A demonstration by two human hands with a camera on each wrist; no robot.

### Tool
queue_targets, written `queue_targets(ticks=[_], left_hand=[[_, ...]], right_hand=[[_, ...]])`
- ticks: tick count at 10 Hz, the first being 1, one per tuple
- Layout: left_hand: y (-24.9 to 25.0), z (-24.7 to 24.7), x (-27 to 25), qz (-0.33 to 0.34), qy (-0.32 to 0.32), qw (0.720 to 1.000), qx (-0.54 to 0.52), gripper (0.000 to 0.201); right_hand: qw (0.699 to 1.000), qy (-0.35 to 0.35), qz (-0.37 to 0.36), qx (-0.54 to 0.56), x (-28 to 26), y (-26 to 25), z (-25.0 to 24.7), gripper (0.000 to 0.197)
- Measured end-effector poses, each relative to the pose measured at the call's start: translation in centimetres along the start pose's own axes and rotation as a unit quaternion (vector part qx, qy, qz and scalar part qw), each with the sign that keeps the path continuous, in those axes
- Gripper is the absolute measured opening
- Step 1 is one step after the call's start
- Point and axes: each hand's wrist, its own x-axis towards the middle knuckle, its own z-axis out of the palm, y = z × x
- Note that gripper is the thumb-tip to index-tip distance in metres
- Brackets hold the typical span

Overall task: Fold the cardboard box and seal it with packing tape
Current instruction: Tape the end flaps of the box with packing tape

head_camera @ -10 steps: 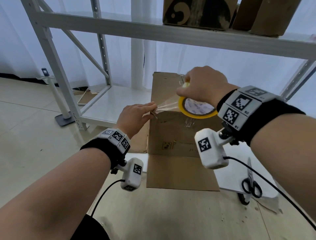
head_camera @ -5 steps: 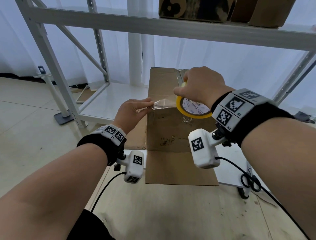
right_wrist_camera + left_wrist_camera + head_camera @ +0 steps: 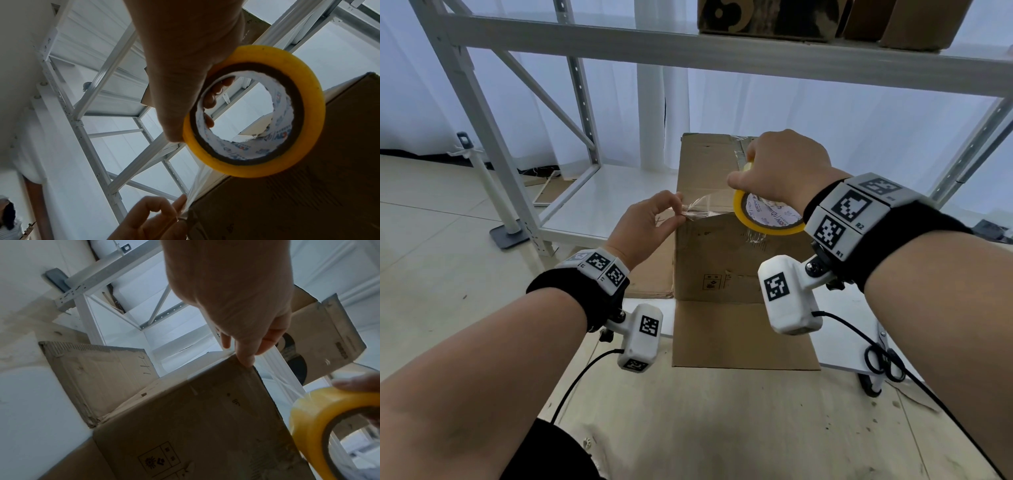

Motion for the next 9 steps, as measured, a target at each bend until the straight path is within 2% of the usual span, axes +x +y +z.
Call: queue_targets(ticks=[2, 4, 6, 7, 8, 9], left_hand=[[0.9, 0.5, 0.3, 0.045, 0.052, 0.988, 0.139, 0.027], [0.7, 0.7, 0.1, 0.105, 0.082, 0.982, 0.136, 0.019], [1.0, -0.3, -0.5, 0.124, 0.114, 0.981, 0.093, 0.018], [0.9, -0.5, -0.6, 0.073, 0.013, 0.982, 0.175, 0.047], [1.0, 0.1, -0.6, 0.052, -0.058, 0.963, 0.256, 0.061], [1.3, 0.3, -0.4, 0.052, -0.048, 0.95, 0.304, 0.059]], right_hand=[[1.0, 0.003, 0.003, -0.001, -0.1, -0.1, 0.0, 0.045], [1.0, 0.011, 0.002, -0.007, -0.4, -0.3, -0.1, 0.042], [1.0, 0.016, -0.001, -0.005, -0.5, -0.1, 0.0, 0.044], [1.0, 0.016, -0.004, -0.008, -0.6, -0.2, 0.0, 0.044], [0.999, 0.016, -0.021, -0.019, -0.7, -0.4, 0.0, 0.042], [0.999, 0.017, -0.029, -0.027, -0.7, -0.4, 0.0, 0.041]])
